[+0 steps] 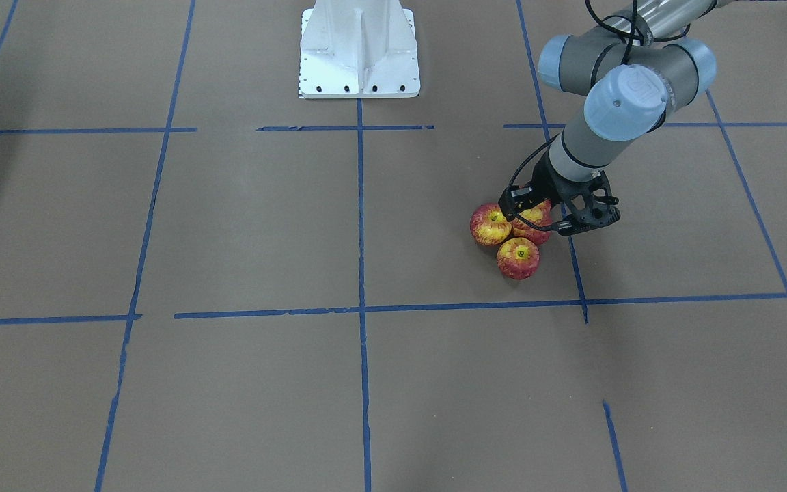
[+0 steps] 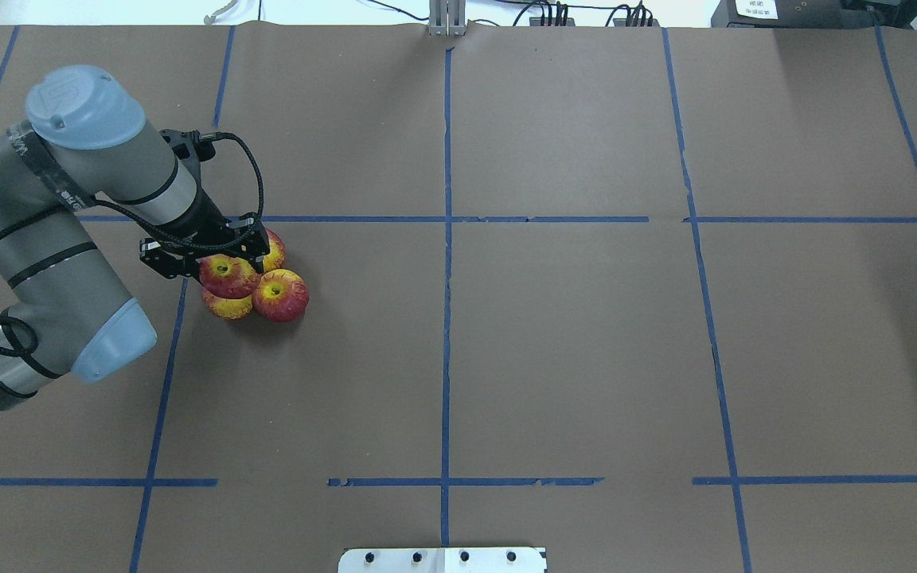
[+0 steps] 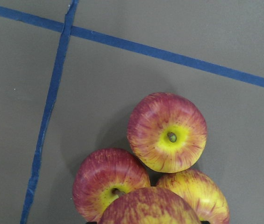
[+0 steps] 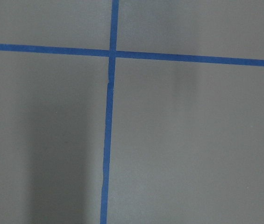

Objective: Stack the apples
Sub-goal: 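Carry the held apple with the left gripper over the three-apple cluster, then lower the apple onto the top of the cluster and open the left gripper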

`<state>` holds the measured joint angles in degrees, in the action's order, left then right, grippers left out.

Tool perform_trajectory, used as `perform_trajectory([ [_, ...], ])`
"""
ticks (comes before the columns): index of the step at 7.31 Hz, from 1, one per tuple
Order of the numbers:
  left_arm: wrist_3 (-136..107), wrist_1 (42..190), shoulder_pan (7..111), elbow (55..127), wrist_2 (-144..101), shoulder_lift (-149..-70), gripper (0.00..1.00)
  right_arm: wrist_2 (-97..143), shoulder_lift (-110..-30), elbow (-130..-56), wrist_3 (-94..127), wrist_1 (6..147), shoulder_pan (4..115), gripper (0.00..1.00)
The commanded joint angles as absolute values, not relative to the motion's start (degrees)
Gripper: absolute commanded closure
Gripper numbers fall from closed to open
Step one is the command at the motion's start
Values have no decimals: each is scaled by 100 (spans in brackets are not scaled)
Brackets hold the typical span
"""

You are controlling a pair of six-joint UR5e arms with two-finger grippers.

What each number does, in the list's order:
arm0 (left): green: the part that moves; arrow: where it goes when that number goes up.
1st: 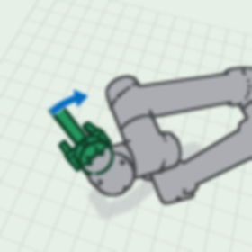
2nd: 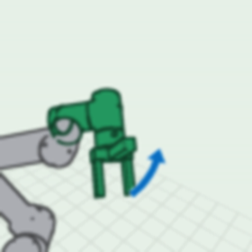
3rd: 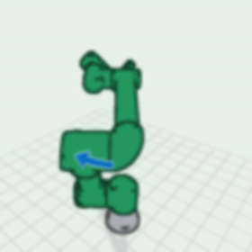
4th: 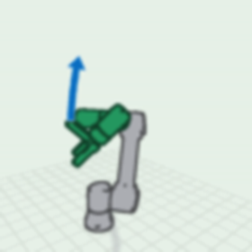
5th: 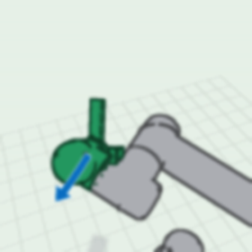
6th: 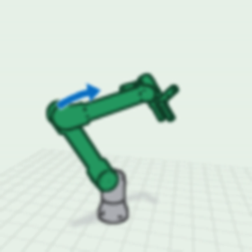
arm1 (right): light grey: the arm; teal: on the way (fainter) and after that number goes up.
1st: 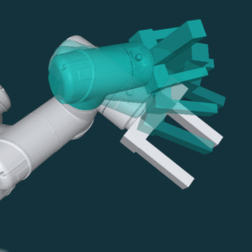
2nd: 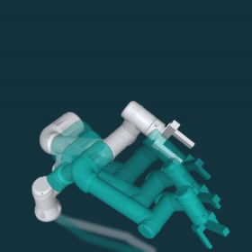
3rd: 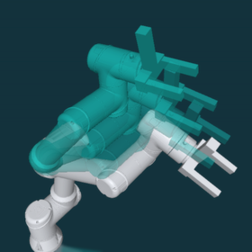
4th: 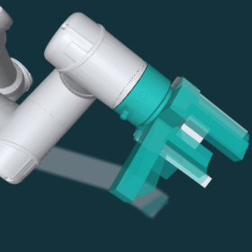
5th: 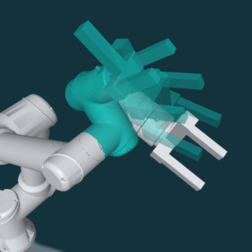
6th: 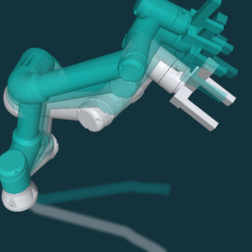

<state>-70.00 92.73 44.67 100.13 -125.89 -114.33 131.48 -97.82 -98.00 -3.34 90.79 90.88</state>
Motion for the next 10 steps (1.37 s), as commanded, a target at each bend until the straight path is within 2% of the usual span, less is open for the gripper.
perform_trajectory([
  [1,-6996,9281,4413,9923,-12438,-11469,100,13148,-9782,-9800,-334,9079,9088,0],
  [10,-6979,9290,4271,9835,-12217,-11567,100,13148,-9782,-9800,-334,9079,9088,0],
])
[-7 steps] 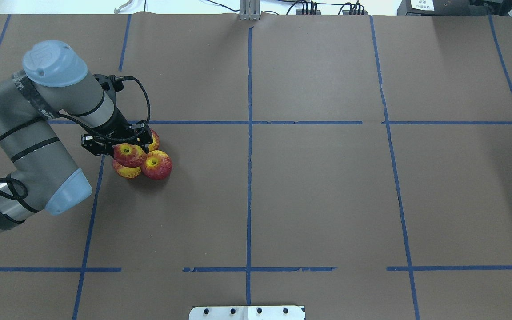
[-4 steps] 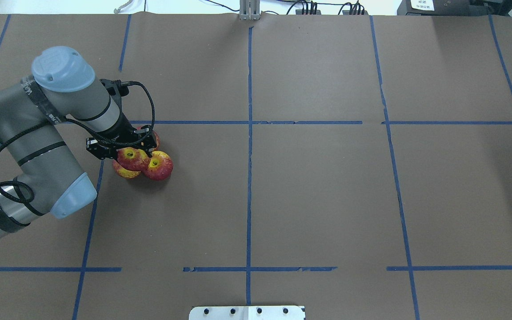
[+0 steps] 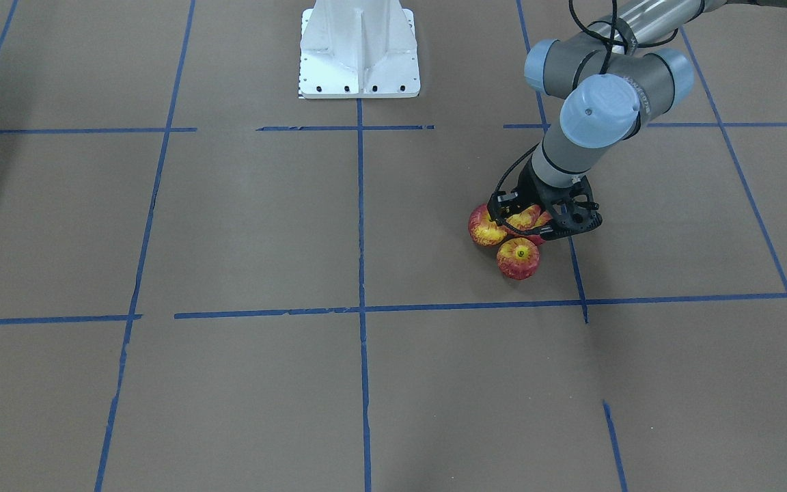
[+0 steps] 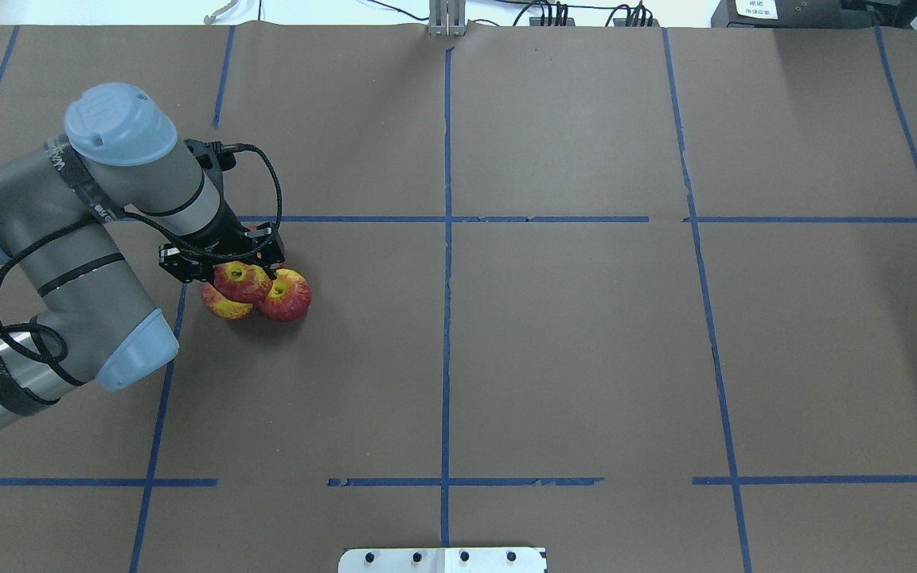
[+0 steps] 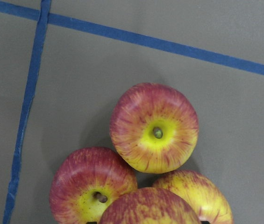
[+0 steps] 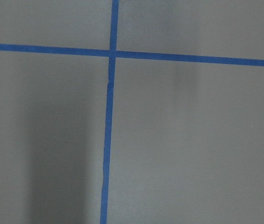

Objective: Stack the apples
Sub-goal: 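Lower the apple onto the top of the cluster and open the left gripper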

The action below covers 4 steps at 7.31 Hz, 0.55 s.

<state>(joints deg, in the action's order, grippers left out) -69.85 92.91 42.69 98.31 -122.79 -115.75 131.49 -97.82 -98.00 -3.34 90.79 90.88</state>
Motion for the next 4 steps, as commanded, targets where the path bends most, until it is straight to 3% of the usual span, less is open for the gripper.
perform_trajectory([
  [1,-6979,9290,4271,9835,-12208,-11575,100,13148,-9782,-9800,-334,9079,9088,0],
  [2,-6979,9290,4271,9835,-12208,-11575,100,13148,-9782,-9800,-334,9079,9088,0],
  [3,-6979,9299,4271,9826,-12199,-11584,76,13148,-9782,-9800,-334,9079,9088,0],
  [4,-6970,9299,4271,9817,-12034,-11575,20,13148,-9782,-9800,-334,9079,9088,0],
])
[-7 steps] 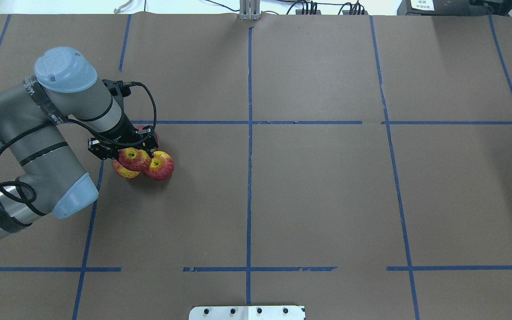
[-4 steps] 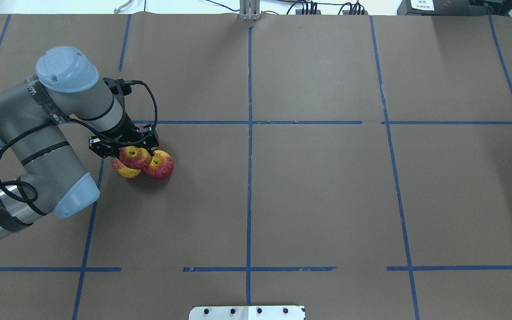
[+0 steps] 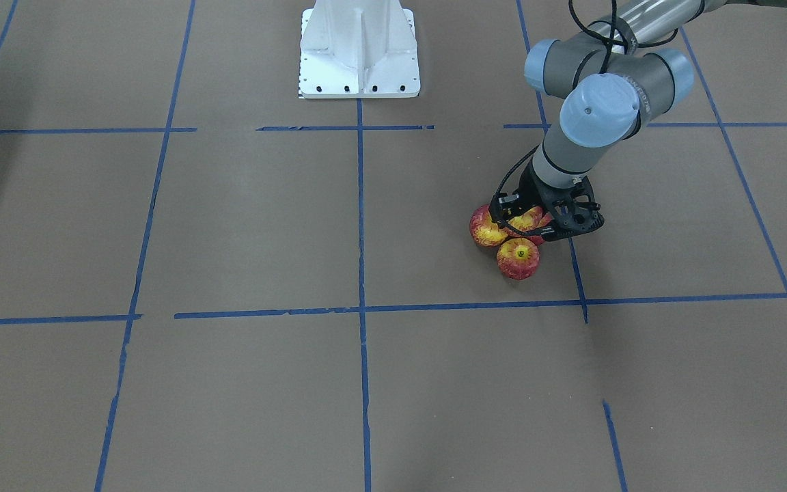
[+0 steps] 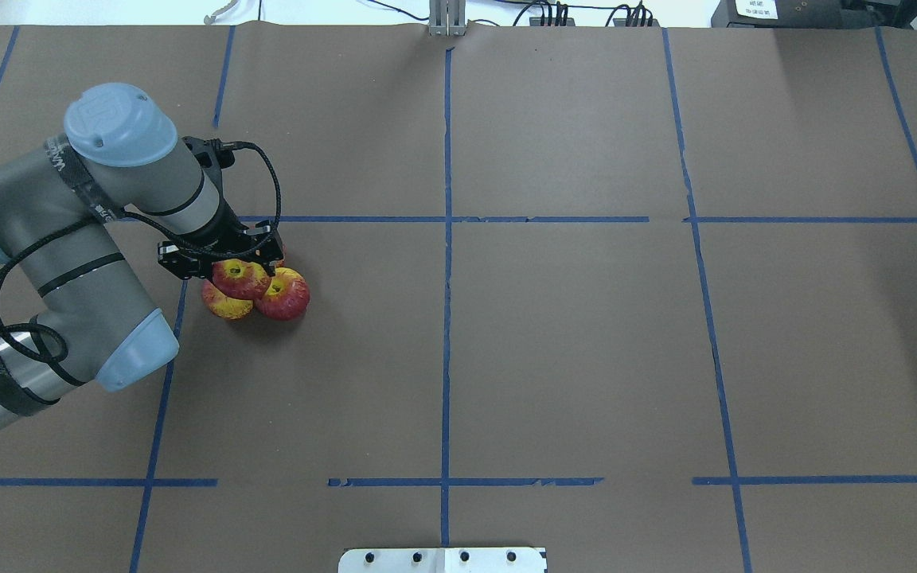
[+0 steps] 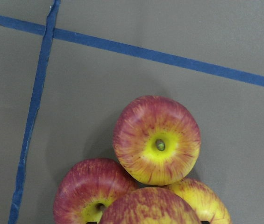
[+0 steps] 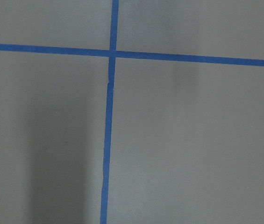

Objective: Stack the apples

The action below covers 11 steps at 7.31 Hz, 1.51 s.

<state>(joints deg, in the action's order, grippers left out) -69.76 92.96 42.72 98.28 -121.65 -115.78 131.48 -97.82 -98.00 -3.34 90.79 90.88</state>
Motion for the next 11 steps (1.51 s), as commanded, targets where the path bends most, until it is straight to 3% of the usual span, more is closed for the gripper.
perform_trajectory([
  [1,-6970,9299,4263,9826,-11858,-11575,0,13148,-9782,-9800,-334,9079,9088,0],
  [5,-6979,9246,4411,10220,-11839,-11488,0,13148,-9782,-9800,-334,9079,9088,0],
  [7,-6900,8984,5173,11113,-11848,-11269,0,13148,-9782,-9800,-334,9079,9088,0],
  [9,-5793,8983,5745,11809,-11953,-10517,0,13148,-9782,-9800,-334,9079,9088,0],
  [11,-4114,9017,6455,11865,-12424,-9593,0,13148,-9782,-9800,-334,9079,9088,0],
])
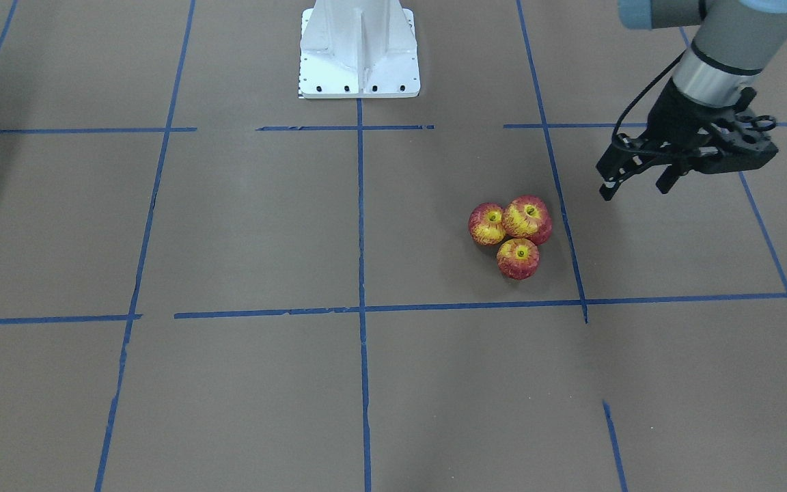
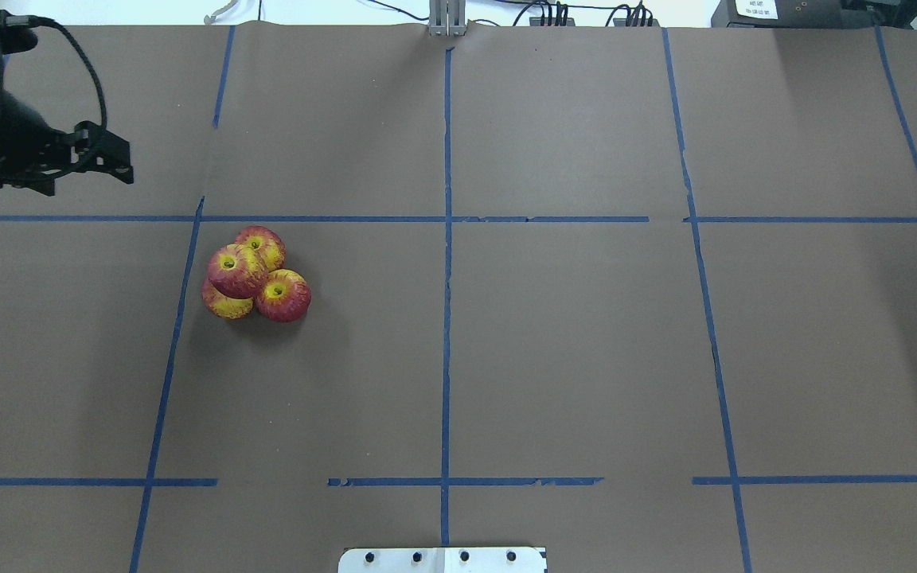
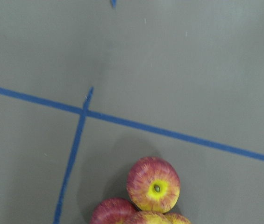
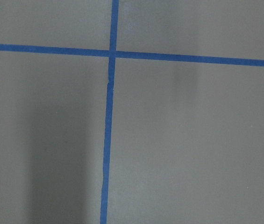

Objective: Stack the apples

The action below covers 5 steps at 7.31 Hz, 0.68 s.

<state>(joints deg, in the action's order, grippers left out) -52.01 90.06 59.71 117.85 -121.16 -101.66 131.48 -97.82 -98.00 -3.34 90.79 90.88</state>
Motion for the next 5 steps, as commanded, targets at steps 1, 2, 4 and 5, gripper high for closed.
perform_trajectory([
  [1,-2730,9026,7078,11813,-12871,-9058,0,13148,-9782,-9800,-334,9079,9088,0],
  [2,-1855,9026,7649,11682,-13267,-8583,0,13148,-9782,-9800,-334,9079,9088,0],
  [4,217,8965,8829,10693,-13710,-8079,0,13148,-9782,-9800,-334,9079,9088,0],
  [5,594,8974,8868,10270,-13685,-8077,0,13148,-9782,-9800,-334,9079,9088,0],
])
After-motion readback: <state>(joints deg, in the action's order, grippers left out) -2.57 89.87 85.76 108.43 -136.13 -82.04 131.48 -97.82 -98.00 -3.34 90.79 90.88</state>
